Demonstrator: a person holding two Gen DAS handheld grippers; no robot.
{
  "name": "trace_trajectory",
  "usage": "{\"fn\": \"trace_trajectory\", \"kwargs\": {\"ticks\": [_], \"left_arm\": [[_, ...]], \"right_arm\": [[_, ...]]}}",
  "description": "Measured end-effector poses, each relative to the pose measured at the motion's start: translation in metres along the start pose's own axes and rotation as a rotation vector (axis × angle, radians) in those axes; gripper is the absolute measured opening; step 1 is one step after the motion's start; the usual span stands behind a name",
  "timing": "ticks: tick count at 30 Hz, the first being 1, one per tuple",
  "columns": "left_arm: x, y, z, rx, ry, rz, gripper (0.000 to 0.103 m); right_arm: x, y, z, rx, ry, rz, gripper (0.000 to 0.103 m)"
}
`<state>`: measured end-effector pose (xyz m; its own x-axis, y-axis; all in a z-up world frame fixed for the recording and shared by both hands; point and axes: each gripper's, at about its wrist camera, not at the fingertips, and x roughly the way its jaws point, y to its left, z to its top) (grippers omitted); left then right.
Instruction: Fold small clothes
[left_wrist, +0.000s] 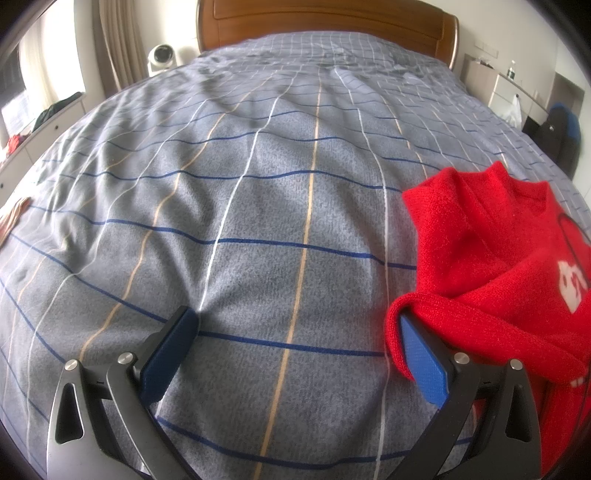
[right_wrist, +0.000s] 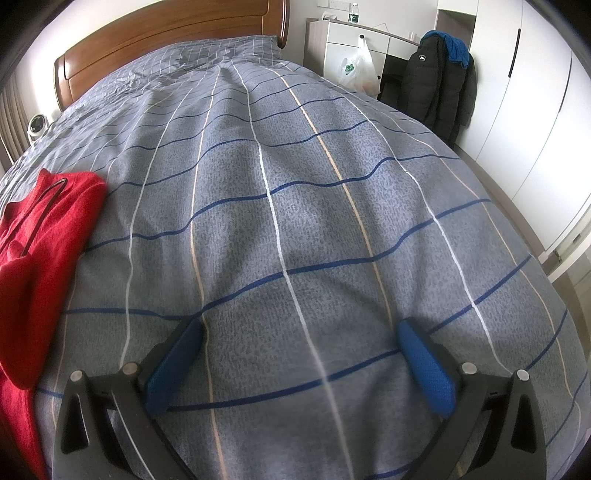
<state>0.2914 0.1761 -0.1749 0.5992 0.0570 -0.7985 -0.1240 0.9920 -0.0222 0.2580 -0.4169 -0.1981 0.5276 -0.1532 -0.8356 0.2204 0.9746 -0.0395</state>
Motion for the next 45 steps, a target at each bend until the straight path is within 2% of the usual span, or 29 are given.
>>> {"fn": "trace_trajectory", "kwargs": {"ticks": [18, 21, 24, 27, 29, 31, 32, 35, 36, 38, 42, 45], "left_arm": [[-0.002, 0.002, 0.002, -0.003, 0.002, -0.003, 0.103], [-0.006, 0.0, 0.001, 0.01, -0.008, 0.034, 0.103], [-0.037, -0.001, -0.009, -0.027, -0.077, 0.119, 0.102], [-0.108, -0.013, -0.035, -0.063, -0.235, 0.161, 0.102], [-0.161, -0.036, -0.054, -0.031, -0.313, 0.217, 0.103], [-0.218, -0.067, -0.078, -0.001, -0.406, 0.281, 0.103], [-0.236, -0.077, -0.086, -0.002, -0.428, 0.277, 0.103], [-0.288, -0.114, -0.108, -0.009, -0.441, 0.178, 0.103], [-0.299, -0.123, -0.112, -0.004, -0.447, 0.165, 0.103], [-0.314, -0.142, -0.12, 0.005, -0.465, 0.153, 0.103], [-0.318, -0.156, -0.124, 0.005, -0.445, 0.142, 0.103], [-0.322, -0.156, -0.125, -0.005, -0.452, 0.15, 0.103]], "right_arm": [[-0.001, -0.002, 0.0, 0.004, -0.003, -0.002, 0.103], [-0.001, -0.001, 0.0, -0.006, -0.002, -0.014, 0.103], [-0.001, -0.001, 0.002, -0.005, 0.004, -0.009, 0.103], [0.001, -0.001, 0.004, -0.012, 0.002, -0.006, 0.103], [-0.006, -0.01, 0.001, 0.011, -0.024, 0.052, 0.103], [-0.039, -0.021, -0.01, 0.056, -0.086, 0.086, 0.103], [-0.066, -0.024, -0.018, 0.071, -0.154, 0.104, 0.103], [-0.164, -0.016, -0.052, 0.025, -0.371, 0.277, 0.103], [-0.196, -0.012, -0.065, 0.0, -0.428, 0.343, 0.103], [-0.239, -0.004, -0.083, -0.052, -0.495, 0.404, 0.103], [-0.284, 0.017, -0.104, -0.174, -0.514, 0.371, 0.103], [-0.296, 0.025, -0.112, -0.184, -0.493, 0.375, 0.103]]}}
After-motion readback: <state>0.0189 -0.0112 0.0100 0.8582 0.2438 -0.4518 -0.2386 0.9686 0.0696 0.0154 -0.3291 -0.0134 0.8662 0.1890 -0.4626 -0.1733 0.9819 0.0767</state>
